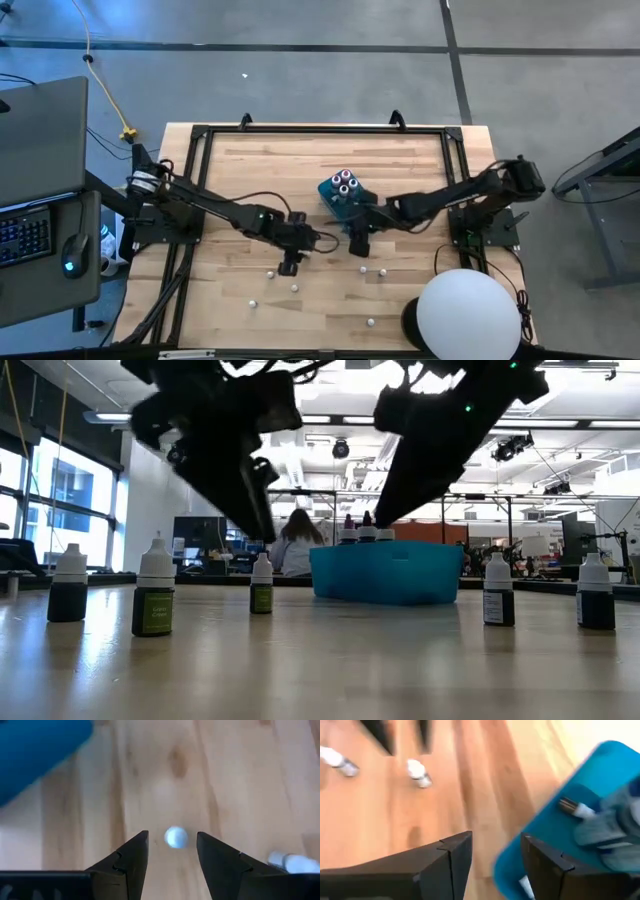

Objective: Pick & Place food coloring
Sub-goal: Put the top small green food coloring bottle into the blue container

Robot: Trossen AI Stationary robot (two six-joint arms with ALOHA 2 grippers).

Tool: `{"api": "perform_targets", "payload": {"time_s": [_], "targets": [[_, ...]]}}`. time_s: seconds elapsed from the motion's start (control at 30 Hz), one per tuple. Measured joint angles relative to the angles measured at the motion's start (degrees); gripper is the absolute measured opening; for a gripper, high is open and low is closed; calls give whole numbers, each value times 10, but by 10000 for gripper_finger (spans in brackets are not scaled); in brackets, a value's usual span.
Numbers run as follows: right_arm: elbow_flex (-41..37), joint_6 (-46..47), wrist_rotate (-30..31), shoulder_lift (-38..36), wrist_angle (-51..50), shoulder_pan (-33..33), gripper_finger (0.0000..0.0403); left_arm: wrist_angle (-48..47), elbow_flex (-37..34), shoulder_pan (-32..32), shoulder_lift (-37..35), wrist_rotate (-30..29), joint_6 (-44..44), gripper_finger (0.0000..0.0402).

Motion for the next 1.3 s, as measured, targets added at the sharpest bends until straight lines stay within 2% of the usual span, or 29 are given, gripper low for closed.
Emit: {"api": "perform_targets", "payload": {"time_s": [0.27,0.53,0.77,0.9,1.0,1.2,1.3], "targets": [[-1,0,42,0,15,43,158,7,1,0,40,4,-4,165],[-1,1,44,0,17,46,158,15,2,0,41,6,-4,165],[-1,1,45,0,17,45,158,16,2,0,42,53,-4,165],[0,1,46,0,17,45,158,27,1,7,77,59,-4,162],[0,1,46,0,17,45,158,46,4,9,84,64,-6,140],[0,0,46,0,16,45,158,50,3,25,102,74,-8,73],[0,1,45,0,15,45,158,52,3,32,101,86,-9,56]]}}
